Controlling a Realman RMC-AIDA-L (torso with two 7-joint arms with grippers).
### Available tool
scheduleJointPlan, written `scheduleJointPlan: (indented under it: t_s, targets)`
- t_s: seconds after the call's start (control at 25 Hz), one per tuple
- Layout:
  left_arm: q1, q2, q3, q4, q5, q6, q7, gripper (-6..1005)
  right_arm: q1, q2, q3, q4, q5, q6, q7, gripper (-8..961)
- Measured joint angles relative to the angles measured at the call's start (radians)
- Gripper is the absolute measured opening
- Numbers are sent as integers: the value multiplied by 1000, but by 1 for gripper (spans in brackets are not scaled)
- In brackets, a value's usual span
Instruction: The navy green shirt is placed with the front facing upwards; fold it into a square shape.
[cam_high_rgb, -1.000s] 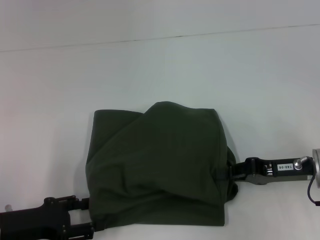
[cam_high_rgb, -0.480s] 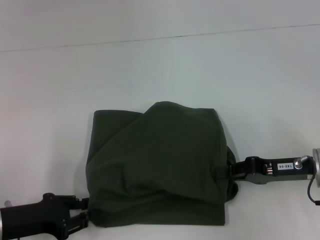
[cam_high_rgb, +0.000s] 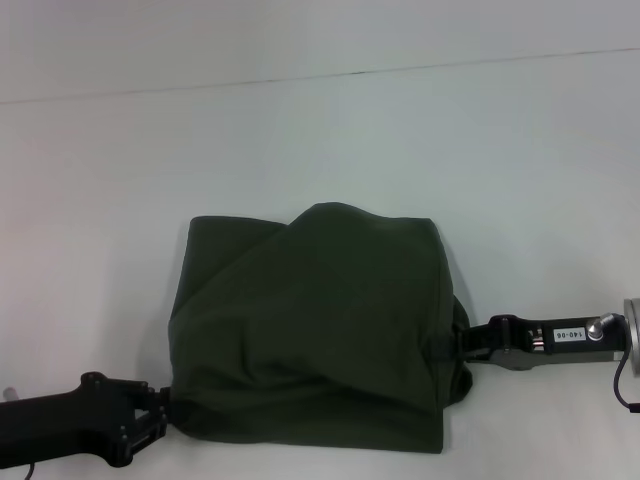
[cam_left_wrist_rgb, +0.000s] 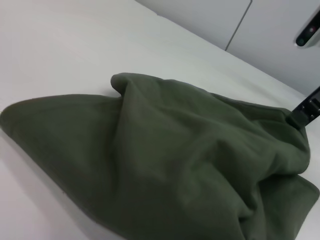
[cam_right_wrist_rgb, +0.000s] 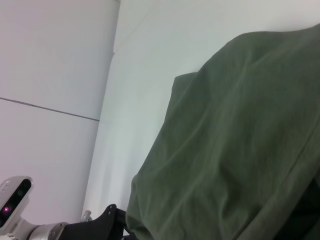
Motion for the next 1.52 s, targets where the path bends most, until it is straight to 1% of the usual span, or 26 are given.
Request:
scheduleJointPlan:
  t_s: [0.12, 0.32, 0.44, 0.76, 1.04, 1.2, 1.52]
  targets:
    - [4, 0, -12, 5, -1, -2, -1, 161, -3, 0, 1, 1, 0, 2, -6, 21]
    - [16, 5, -74, 13, 2, -13, 6, 124, -12, 0, 1, 1, -2, 8, -18, 22]
    - [26, 6, -90, 26, 7, -17, 6, 124, -16, -1, 0, 2, -5, 11, -20, 22]
    - [38, 6, -113, 35, 10, -56, 7, 124, -18, -8, -9, 15, -56, 13, -21, 33]
    - [39, 6, -114, 32, 0, -51, 16, 123, -28, -20, -15, 25, -67, 0, -25, 53]
    - [40, 5, -124, 35, -13, -47, 17, 123, -29, -21, -9, 26, -68, -26, -48, 65]
    - [45, 5, -218, 45, -98, -46, 14, 124, -30, -25, -6, 20, -68, -52, -60, 87]
